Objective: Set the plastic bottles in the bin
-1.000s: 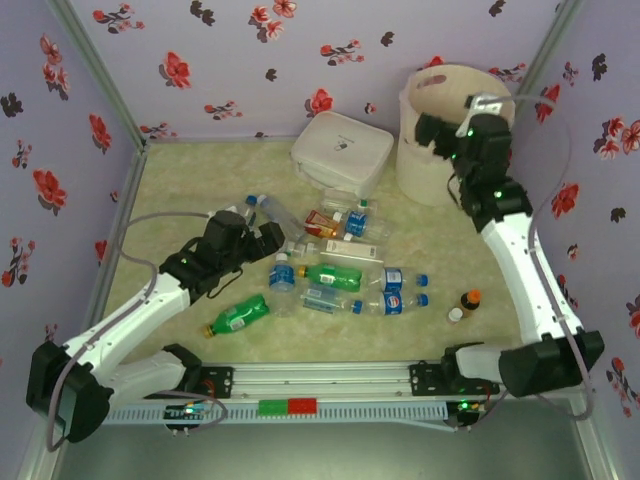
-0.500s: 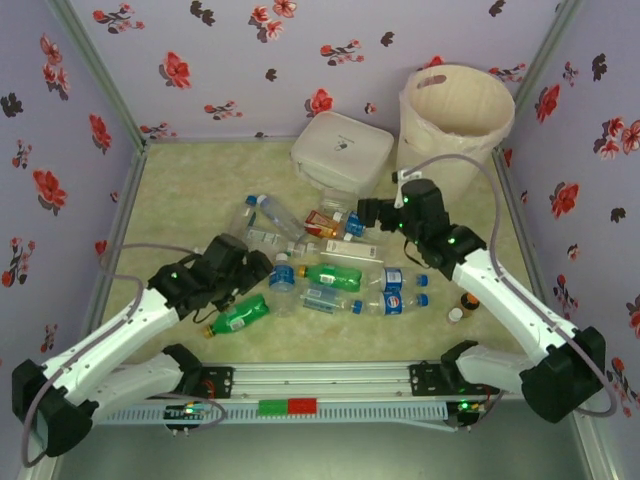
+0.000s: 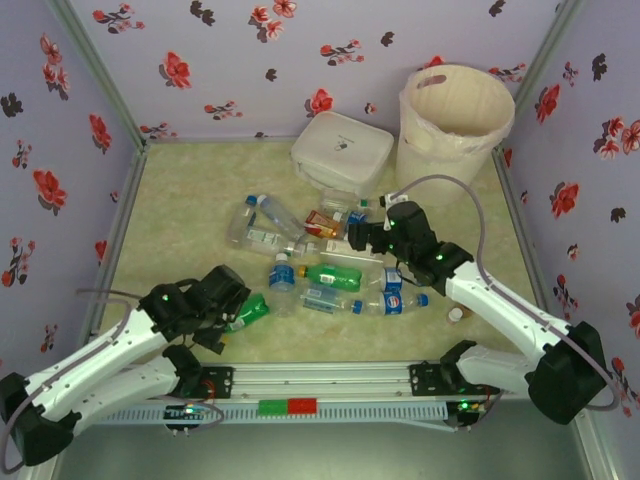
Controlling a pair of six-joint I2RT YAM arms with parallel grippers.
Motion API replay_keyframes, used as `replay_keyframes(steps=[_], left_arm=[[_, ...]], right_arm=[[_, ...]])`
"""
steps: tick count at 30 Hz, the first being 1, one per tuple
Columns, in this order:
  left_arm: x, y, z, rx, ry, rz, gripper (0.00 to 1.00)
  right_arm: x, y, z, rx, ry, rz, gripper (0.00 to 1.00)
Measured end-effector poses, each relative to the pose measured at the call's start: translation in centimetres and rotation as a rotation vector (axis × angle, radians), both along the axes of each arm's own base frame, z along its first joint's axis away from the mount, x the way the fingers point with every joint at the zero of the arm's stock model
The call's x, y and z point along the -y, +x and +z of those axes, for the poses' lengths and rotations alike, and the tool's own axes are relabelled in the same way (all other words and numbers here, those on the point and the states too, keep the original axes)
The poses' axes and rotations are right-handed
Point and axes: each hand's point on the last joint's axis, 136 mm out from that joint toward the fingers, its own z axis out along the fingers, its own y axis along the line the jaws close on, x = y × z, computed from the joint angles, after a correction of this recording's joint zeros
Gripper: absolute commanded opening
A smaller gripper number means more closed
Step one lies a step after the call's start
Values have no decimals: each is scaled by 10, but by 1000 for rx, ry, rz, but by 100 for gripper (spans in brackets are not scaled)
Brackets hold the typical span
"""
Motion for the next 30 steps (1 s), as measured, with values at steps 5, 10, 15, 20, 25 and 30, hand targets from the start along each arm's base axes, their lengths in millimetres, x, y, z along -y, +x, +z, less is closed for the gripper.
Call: replay_keyframes(steps=[5, 10, 15, 20, 25, 30], left_arm=[[-2, 6, -27, 11, 19, 46, 99], [-2, 14, -59, 39, 36, 74, 100], [-1, 20, -73, 32, 85, 80, 99], [-2, 19, -78, -1, 128, 79, 91], [-6, 15, -83, -47, 159, 84, 74], [-10, 9, -86, -92, 162, 99, 56]], right_arm=[[2, -5, -4, -5, -1, 1, 100], [7, -10, -6, -2, 7, -11, 100], [8, -11, -8, -8, 9, -16, 100], [8, -11, -10, -12, 9, -18, 100], [6, -12, -12, -20, 10, -9, 100], [-5, -15, -13, -29, 44, 43, 100]])
